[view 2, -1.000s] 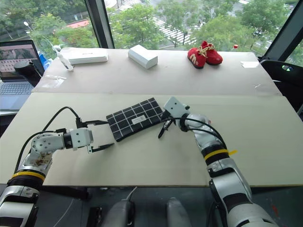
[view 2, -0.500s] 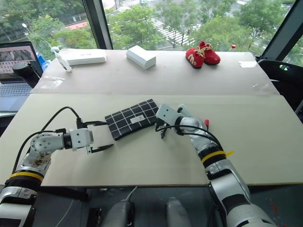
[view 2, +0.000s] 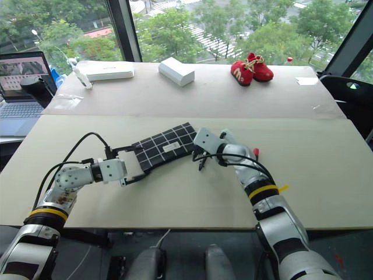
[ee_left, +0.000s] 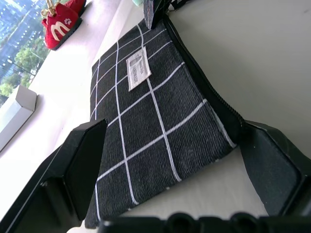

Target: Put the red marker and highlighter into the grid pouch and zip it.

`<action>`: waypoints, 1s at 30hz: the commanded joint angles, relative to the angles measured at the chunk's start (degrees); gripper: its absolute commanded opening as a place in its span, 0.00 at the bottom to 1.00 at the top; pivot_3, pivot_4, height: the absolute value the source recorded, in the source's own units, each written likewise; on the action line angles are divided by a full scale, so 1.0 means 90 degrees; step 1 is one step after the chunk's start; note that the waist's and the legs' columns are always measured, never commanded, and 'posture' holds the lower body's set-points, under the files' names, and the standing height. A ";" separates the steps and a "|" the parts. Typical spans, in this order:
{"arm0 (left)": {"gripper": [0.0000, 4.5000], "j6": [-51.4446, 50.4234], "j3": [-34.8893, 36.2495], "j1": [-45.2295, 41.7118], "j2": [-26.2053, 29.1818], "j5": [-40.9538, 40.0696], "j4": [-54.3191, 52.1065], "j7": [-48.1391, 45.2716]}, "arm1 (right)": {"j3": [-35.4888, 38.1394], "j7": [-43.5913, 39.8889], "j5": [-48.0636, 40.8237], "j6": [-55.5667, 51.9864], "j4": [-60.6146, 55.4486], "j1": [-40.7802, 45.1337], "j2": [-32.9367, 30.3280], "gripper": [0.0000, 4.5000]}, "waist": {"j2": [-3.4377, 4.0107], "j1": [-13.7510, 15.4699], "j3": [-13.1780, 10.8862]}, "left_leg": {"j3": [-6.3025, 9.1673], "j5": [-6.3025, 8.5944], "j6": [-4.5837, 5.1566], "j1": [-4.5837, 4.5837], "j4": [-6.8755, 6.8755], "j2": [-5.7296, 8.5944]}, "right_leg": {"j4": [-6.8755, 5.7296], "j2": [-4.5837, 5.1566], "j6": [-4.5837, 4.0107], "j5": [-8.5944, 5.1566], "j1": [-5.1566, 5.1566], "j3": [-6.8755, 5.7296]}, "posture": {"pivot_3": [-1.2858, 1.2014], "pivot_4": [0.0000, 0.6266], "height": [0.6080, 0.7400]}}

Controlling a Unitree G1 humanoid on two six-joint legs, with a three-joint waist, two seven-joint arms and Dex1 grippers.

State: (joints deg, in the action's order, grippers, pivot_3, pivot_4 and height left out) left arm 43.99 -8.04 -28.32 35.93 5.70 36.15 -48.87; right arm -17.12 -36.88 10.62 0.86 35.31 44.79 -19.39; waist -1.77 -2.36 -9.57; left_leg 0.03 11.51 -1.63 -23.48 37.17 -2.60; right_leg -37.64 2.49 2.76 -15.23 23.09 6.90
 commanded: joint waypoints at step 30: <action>0.00 -0.0152 -0.0410 -0.0684 -0.0466 0.0082 0.1332 0.0153 | 0.1128 -0.0558 -0.1528 -0.1304 -0.0845 -0.0209 0.0349 0.38 | 0.0020 -0.0005 0.0012 | 0.0001 0.0000 0.0000 0.0003 0.0004 0.0004 | -0.0002 0.0000 0.0003 -0.0002 -0.0006 0.0002 | 0.52 0.24 0.93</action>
State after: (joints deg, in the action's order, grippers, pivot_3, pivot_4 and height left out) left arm 45.40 -11.05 -36.04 32.25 6.74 48.20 -46.12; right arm -10.30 -41.11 1.15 -7.89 30.87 41.93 -16.68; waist -1.59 -2.41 -9.46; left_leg 0.04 11.51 -1.63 -23.45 37.20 -2.57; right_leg -37.66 2.48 2.79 -15.25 23.04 6.92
